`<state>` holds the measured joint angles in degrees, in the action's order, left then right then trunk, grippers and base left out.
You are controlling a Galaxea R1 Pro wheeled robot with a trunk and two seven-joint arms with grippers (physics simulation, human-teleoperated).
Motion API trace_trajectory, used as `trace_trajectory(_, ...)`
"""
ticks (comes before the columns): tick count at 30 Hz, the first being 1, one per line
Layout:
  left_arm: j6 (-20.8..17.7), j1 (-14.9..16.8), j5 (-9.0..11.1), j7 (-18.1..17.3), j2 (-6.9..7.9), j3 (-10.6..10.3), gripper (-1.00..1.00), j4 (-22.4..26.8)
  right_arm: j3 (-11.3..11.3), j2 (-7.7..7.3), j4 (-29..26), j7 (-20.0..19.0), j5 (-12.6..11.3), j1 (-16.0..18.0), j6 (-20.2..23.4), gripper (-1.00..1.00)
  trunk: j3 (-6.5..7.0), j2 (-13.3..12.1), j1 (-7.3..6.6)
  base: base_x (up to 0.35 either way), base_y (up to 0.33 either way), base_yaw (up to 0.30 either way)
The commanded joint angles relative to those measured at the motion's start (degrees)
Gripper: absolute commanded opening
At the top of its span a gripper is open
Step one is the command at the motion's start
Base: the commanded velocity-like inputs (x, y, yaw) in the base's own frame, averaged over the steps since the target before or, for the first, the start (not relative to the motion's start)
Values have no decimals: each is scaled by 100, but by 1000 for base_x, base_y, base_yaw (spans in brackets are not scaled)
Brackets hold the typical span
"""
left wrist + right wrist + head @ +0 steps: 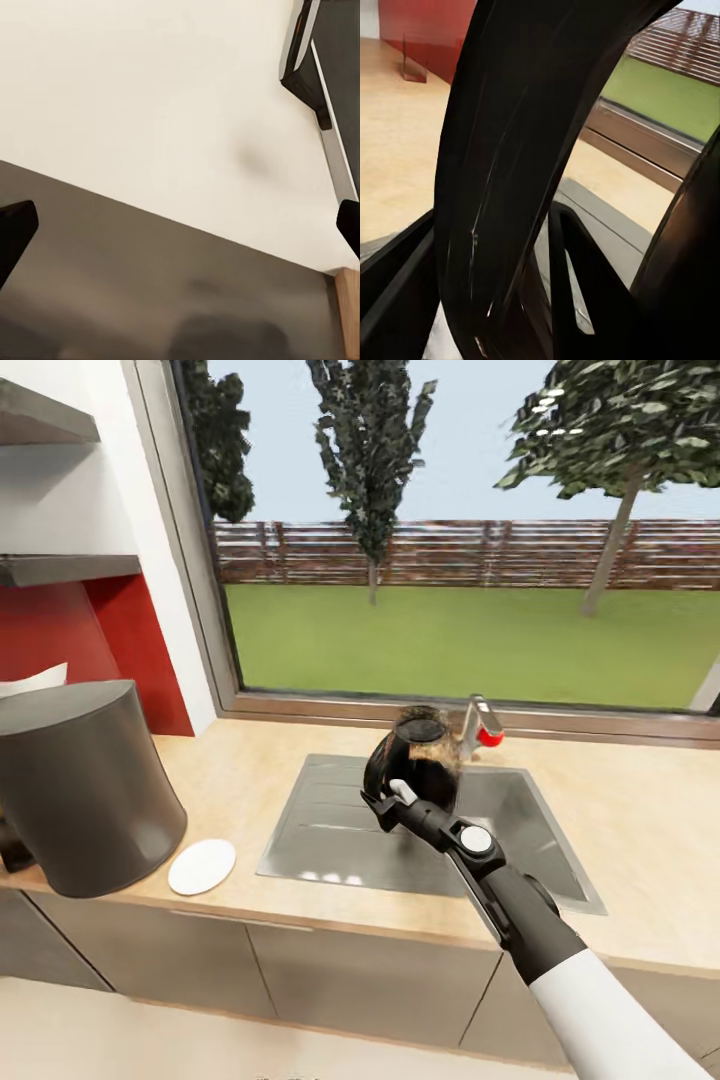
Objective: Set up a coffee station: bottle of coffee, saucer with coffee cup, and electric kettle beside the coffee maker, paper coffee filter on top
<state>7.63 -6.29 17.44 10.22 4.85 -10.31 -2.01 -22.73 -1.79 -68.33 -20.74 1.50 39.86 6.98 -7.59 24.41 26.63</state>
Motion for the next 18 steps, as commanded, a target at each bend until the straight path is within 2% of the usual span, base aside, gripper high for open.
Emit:
trace_trajectory(1, 28, 3, 49, 7, -1, -49, 100, -10, -3, -5, -14, -11, -1, 4, 32, -100, -10, 11, 3, 0, 0, 272)
trace_trajectory(18, 28, 4, 49, 7, -28, -54, 100, -10, -3, -5, -11, -10, -1, 4, 32, -100, -10, 11, 3, 0, 0, 272)
